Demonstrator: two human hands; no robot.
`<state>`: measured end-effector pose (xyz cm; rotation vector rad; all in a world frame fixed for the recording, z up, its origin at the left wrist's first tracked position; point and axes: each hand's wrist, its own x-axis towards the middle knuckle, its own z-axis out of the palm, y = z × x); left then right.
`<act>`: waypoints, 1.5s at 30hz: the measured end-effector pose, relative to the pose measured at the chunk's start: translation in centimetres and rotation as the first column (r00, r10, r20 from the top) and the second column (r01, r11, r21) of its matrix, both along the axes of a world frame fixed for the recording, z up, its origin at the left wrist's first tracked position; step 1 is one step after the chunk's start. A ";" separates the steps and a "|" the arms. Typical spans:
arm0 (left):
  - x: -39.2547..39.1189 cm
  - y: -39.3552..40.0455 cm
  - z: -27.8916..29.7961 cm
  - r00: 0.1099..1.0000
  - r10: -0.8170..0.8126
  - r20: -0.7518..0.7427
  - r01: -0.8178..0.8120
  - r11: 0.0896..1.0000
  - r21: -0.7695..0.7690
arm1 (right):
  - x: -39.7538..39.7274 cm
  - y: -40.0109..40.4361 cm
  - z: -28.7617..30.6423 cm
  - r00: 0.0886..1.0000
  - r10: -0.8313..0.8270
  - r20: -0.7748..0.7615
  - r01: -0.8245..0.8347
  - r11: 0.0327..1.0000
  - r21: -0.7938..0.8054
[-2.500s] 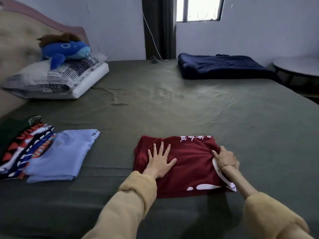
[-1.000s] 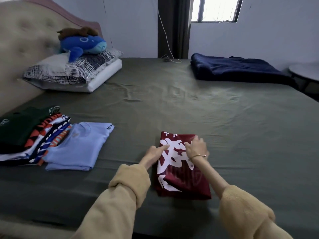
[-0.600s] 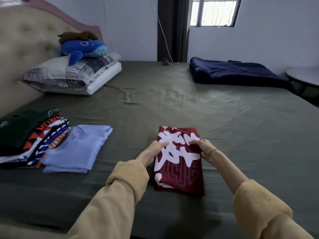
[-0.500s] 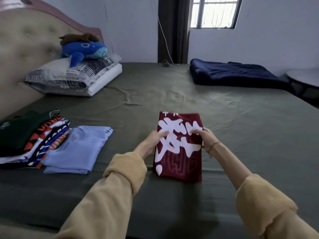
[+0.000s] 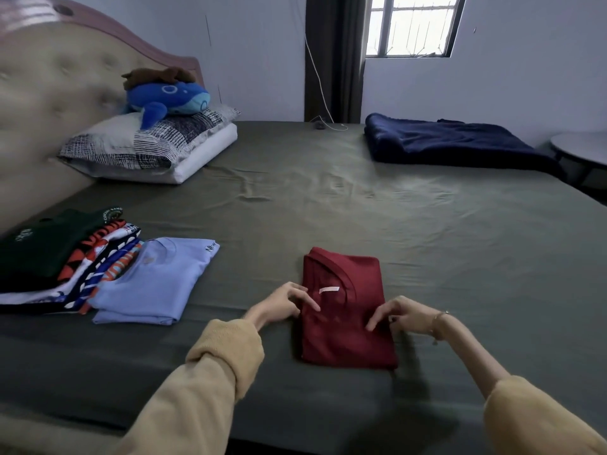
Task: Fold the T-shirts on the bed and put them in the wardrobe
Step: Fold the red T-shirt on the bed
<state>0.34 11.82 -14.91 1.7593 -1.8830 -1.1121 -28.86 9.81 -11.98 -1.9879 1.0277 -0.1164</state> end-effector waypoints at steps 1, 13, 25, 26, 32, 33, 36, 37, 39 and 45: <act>-0.1 0.1 0.0 0.997 0.068 -0.042 -0.068 0.998 0.014 | -0.1 0.1 -0.3 0.997 -0.066 0.027 0.064 0.997 0.050; -3.8 -0.2 0.2 0.849 0.433 -0.304 -0.279 0.854 0.439 | 4.2 -1.3 -1.3 0.567 -0.820 0.078 0.687 0.523 0.505; 3.4 3.7 3.0 0.634 0.412 -0.654 -0.222 0.908 0.356 | 11.9 1.7 3.0 0.510 -0.788 0.344 0.234 0.512 0.826; 4.8 4.2 3.7 0.612 0.421 -0.669 -0.233 0.905 0.356 | 13.3 1.7 3.3 0.499 -0.787 0.362 0.212 0.516 0.830; 15.6 8.0 6.9 0.548 0.489 -0.679 -0.264 0.871 0.414 | 23.7 1.8 4.1 0.397 -0.785 0.475 0.024 0.526 0.850; 17.5 8.8 7.0 0.556 0.499 -0.665 -0.271 0.865 0.423 | 25.6 1.6 4.1 0.405 -0.778 0.479 0.004 0.526 0.851; 21.8 10.5 6.4 0.589 0.530 -0.610 -0.358 0.848 0.391 | 30.4 1.3 4.2 0.448 -0.748 0.489 -0.032 0.533 0.846; 22.8 10.7 6.4 0.572 0.552 -0.606 -0.417 0.832 0.365 | 31.7 1.1 4.1 0.461 -0.736 0.497 -0.046 0.539 0.841; 24.4 10.5 6.5 0.474 0.591 -0.653 -0.539 0.781 0.316 | 34.3 0.4 4.1 0.469 -0.729 0.499 -0.072 0.531 0.844; 27.8 8.8 6.6 0.266 0.639 -0.722 -0.823 0.541 0.175 | 40.0 -2.6 4.8 0.491 -0.662 0.566 -0.182 0.558 0.810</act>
